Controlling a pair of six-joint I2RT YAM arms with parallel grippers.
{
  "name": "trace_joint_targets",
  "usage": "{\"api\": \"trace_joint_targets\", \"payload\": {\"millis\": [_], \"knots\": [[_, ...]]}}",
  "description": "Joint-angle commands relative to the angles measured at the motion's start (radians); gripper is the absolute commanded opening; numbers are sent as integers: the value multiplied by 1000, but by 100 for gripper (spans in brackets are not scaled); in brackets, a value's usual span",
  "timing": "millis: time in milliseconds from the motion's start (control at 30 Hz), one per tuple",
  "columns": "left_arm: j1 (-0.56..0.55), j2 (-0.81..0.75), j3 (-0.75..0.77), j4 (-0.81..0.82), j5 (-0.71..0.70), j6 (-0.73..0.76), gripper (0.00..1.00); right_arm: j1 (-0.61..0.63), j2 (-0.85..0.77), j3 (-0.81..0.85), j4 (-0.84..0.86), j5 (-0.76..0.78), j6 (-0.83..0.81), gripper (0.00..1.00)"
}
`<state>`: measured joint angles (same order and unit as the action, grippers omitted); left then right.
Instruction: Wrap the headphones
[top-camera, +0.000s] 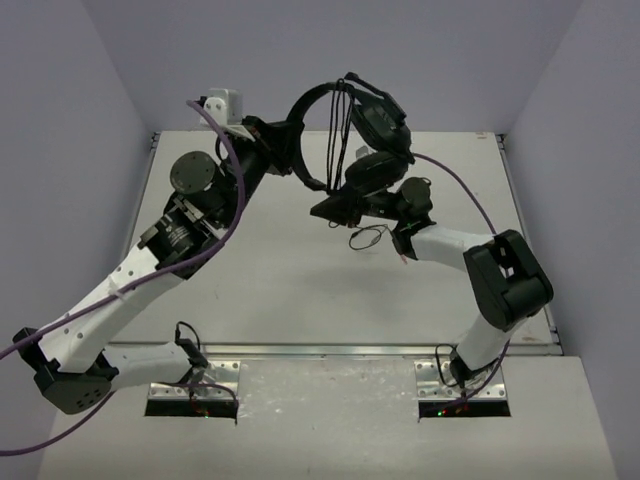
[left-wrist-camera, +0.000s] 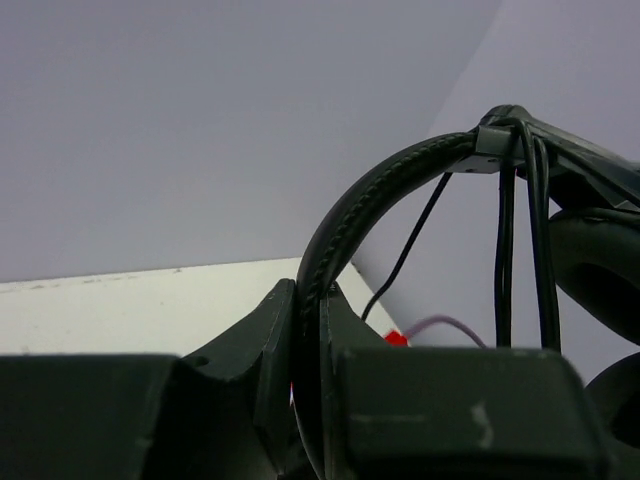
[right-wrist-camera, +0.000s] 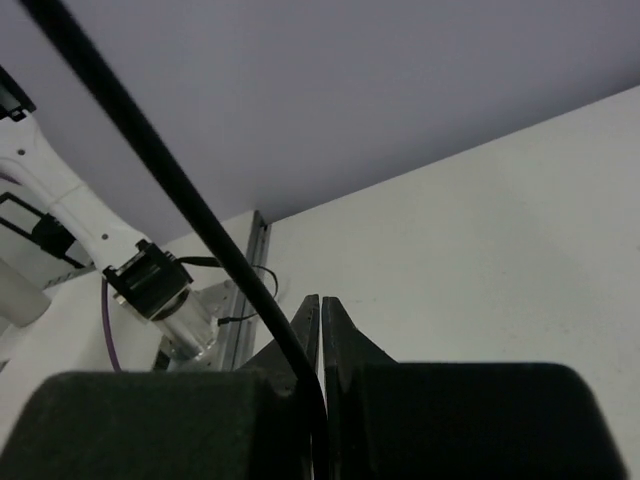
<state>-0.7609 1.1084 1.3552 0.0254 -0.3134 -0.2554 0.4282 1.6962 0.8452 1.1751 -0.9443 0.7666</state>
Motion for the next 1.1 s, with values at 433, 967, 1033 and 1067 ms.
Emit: {"api": "trace_joint_targets", "payload": {"millis": [433,967,1033,1067], "knots": [[86,356,504,-174,-587,8,0,221,-33,-236,132,65,-81,13],[345,485,250,-59,-655,55,1,397,-642,-249,-728,472,-616,1],[415,505,228,-103,-577,4,0,403,-688,-219,-839,548,-654,1],[437,522,201,-107,-552,-24,0,405,-719,-187,-868,573,-685,1]]}}
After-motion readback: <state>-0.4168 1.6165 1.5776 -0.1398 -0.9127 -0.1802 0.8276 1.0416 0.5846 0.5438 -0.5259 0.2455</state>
